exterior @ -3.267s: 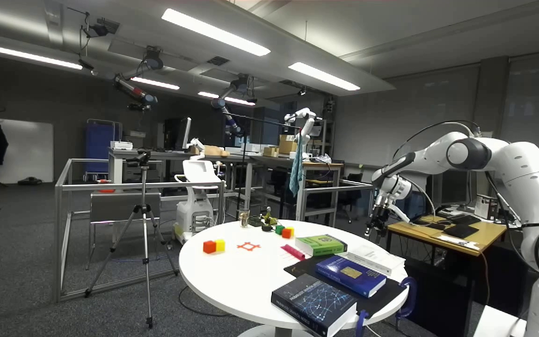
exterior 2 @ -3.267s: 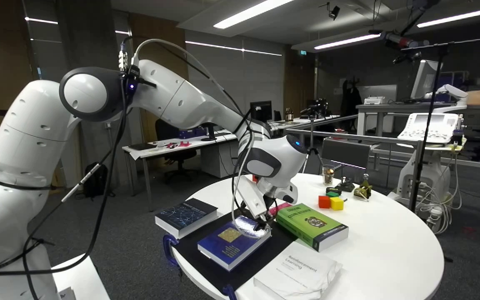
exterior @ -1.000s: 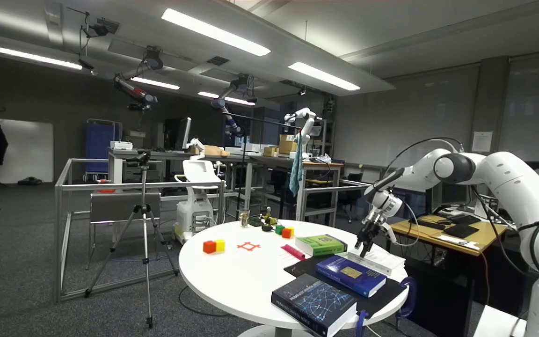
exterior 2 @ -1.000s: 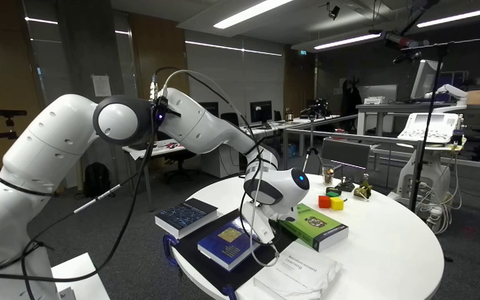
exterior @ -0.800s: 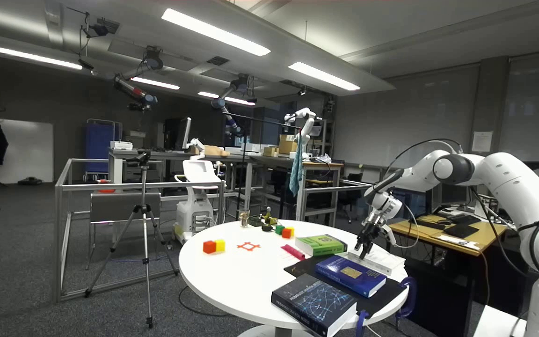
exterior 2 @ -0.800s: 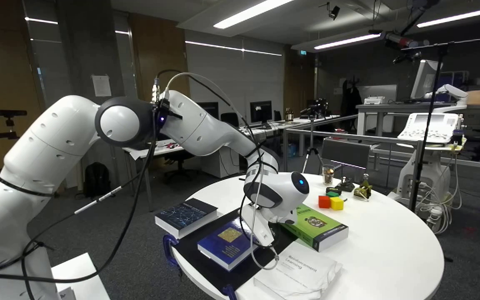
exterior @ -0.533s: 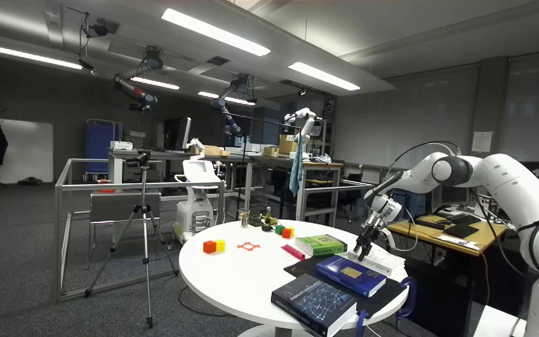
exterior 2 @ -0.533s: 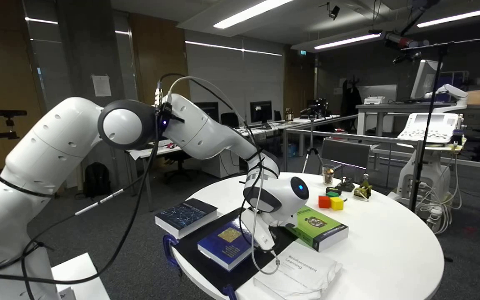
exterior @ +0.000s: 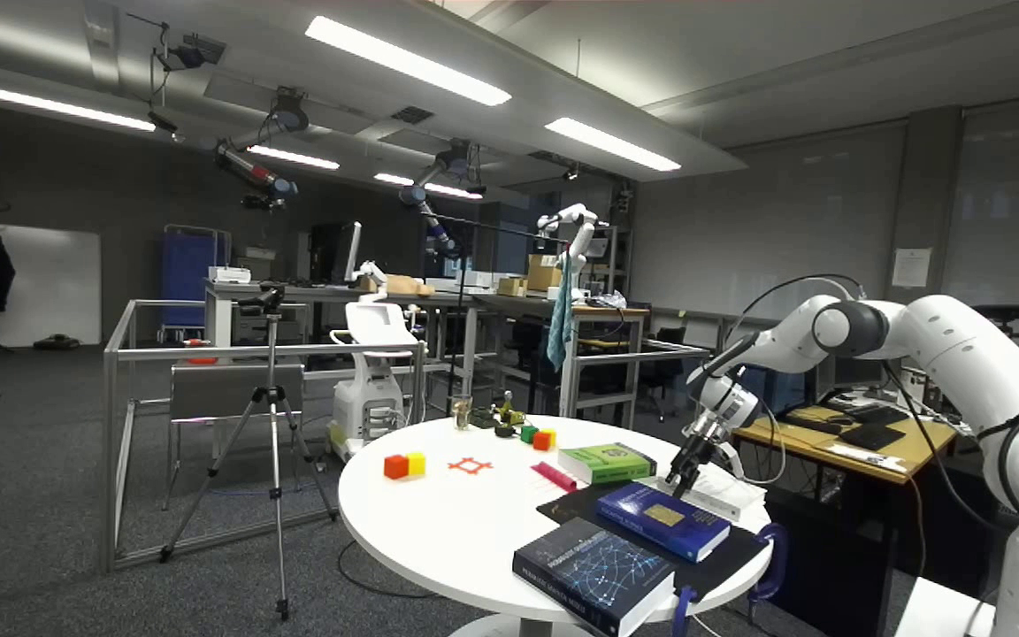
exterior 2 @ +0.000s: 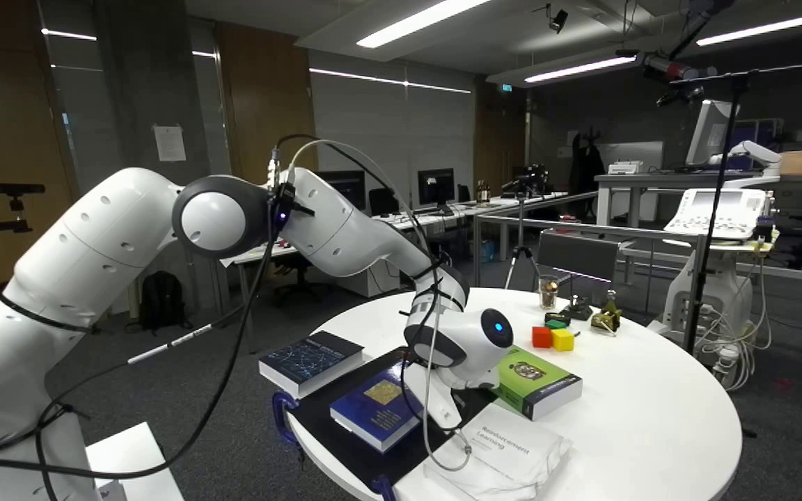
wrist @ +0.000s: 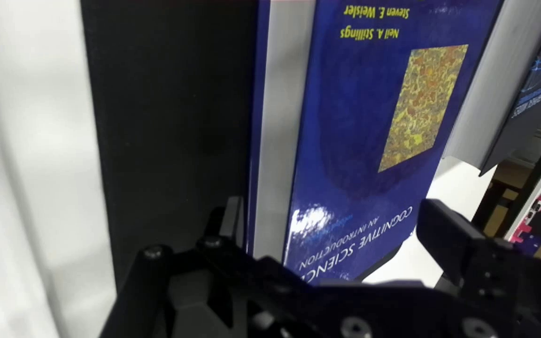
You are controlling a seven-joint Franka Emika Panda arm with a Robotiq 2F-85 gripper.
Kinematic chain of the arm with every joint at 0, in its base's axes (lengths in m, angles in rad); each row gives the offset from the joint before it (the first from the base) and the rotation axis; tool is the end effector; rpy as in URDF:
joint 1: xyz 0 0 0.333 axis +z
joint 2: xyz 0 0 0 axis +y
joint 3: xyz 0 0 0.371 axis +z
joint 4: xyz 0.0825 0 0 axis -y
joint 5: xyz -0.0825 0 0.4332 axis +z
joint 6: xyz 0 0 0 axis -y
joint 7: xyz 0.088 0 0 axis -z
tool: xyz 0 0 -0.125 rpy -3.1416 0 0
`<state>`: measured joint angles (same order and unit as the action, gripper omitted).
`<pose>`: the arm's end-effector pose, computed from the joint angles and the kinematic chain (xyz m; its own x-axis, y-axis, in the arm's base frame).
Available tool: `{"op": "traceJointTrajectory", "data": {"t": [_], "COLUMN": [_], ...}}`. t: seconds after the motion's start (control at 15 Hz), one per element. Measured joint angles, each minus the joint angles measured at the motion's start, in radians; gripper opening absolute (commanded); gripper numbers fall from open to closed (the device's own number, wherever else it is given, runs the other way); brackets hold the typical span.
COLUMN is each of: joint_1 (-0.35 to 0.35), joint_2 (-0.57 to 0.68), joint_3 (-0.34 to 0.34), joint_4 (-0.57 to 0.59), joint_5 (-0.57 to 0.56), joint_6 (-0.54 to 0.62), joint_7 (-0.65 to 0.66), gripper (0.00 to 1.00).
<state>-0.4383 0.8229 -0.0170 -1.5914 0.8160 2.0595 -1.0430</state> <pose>0.6809 -0.2758 0.1222 0.9820 -0.0055 0.1887 0.1150 -0.7754 -0.6209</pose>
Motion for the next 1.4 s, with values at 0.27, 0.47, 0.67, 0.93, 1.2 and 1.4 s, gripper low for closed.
{"op": "traceJointTrajectory", "data": {"t": [0.27, 0.47, 0.67, 0.93, 1.2, 1.4], "joint_1": [0.001, 0.004, 0.004, 0.004, 0.004, 0.004], "joint_2": [0.002, 0.003, 0.003, 0.003, 0.003, 0.003], "joint_3": [0.011, 0.011, 0.012, 0.012, 0.012, 0.012], "joint_4": [0.000, 0.000, 0.000, 0.000, 0.000, 0.001], "joint_5": [0.004, 0.004, 0.004, 0.004, 0.005, 0.005], "joint_6": [-0.002, -0.004, -0.014, -0.034, -0.055, -0.056], "joint_7": [0.001, 0.003, 0.007, 0.009, 0.009, 0.009], "gripper": [1.00, 1.00, 1.00, 1.00, 1.00, 1.00]}}
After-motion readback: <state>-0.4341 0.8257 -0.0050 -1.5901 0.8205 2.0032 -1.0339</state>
